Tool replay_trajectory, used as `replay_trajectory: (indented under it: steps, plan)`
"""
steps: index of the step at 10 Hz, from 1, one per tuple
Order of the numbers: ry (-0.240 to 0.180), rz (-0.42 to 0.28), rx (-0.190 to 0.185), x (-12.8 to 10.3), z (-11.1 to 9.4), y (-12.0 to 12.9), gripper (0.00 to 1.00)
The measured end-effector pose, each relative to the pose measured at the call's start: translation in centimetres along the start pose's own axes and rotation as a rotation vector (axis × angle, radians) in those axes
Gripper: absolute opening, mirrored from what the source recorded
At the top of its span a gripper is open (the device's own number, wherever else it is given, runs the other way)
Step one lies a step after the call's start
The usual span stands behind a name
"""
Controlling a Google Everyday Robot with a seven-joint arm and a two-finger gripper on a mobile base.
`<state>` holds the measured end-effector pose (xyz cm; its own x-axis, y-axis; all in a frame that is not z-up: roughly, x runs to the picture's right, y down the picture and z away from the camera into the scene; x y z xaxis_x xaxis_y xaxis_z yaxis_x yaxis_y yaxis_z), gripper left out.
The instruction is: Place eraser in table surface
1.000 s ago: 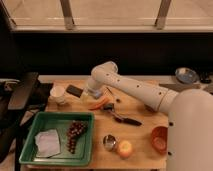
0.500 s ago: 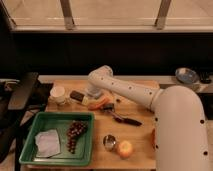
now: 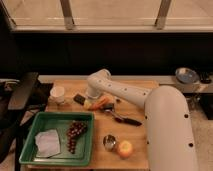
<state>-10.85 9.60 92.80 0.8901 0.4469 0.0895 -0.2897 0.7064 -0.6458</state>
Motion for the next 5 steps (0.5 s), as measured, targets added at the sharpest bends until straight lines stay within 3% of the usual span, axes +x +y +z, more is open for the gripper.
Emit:
replay_trajectory:
  steps: [2, 5]
  plan:
    - [-0.005, -0.005, 0.006, -0.2, -0.6, 0.1, 0.64]
    - [-0.043, -0.021, 0.052, -1.2, -3.9, 0.2, 0.64]
